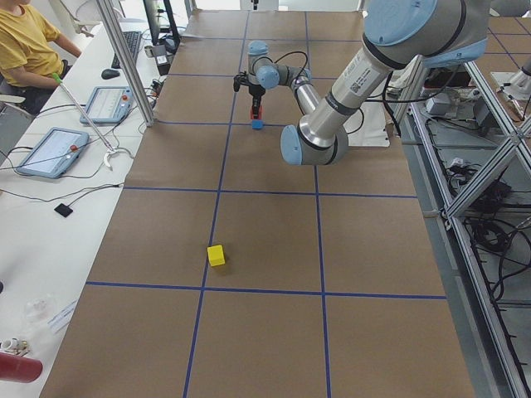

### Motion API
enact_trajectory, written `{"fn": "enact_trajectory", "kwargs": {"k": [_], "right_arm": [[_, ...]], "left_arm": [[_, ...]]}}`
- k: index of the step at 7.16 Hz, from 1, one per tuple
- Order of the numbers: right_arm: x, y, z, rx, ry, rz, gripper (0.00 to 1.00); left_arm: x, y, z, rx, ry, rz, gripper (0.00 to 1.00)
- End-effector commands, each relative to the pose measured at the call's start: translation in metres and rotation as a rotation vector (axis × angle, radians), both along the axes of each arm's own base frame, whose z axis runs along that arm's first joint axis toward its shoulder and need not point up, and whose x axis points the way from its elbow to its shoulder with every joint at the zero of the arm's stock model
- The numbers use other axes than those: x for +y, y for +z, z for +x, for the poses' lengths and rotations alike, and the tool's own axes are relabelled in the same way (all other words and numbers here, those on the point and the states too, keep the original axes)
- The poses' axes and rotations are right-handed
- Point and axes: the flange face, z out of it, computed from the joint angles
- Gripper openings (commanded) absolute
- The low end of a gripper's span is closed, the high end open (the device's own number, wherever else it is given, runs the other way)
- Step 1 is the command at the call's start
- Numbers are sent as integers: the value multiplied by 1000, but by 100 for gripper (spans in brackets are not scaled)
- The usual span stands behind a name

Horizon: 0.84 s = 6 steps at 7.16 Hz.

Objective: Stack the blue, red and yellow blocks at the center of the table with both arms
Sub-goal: 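Lower the red cube onto the blue cube and open the left gripper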

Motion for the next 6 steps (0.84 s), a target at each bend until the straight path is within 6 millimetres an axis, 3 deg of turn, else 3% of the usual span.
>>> {"fn": "enact_trajectory", "kwargs": {"k": [1, 6], "right_arm": [[0, 0, 0, 0, 0, 0, 100], [-1, -1, 0, 0, 0, 1, 100]], "left_arm": [[0, 0, 1, -1, 0, -2, 43], [0, 0, 2, 0, -6, -8, 56]]}}
